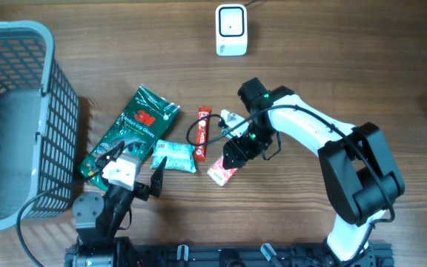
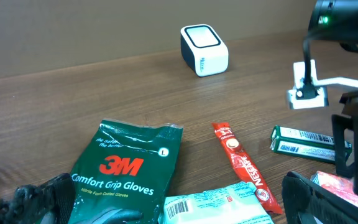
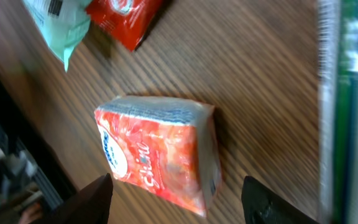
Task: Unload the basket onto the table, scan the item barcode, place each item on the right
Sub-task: 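Grasp the Kleenex pack with the right gripper and lift it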
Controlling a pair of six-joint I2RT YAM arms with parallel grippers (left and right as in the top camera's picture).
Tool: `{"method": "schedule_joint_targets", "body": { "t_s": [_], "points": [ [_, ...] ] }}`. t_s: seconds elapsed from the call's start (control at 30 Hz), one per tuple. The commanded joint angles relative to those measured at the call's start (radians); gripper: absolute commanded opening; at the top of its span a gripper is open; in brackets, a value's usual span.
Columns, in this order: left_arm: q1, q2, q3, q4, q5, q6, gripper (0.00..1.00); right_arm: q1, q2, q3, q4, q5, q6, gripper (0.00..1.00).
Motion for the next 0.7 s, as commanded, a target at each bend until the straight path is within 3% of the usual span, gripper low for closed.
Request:
{"method": "schedule_joint_targets", "body": {
  "t_s": [0.0, 0.23, 0.53, 0.63, 0.67],
  "points": [
    [0.002, -0.004, -0.006, 0.004, 0.012, -0.009, 1.0, 0.003, -0.016, -0.032, 0.055, -0.058, -0.087, 0.67],
    [0.002, -0.004, -0.006, 0.004, 0.012, -0.009, 1.0, 0.003, -0.016, -0.032, 0.075, -0.127, -0.141, 0.57],
    [0.002, -0.004, -0.006, 0.004, 0.012, -0.009, 1.0, 0.003, -0.016, -0.113, 0.181, -0.126, -0.109, 0.56],
    [0.002, -0.004, -0.006, 0.004, 0.012, -0.009, 1.0, 0.006, -0.016, -0.113, 0.203, -0.073, -0.082, 0.49],
    [0.002, -0.004, -0.006, 0.004, 0.012, -0.009, 1.0, 0.01, -0.015, -0.113, 0.218, -0.044, -0.052, 0.42]
  ]
}}
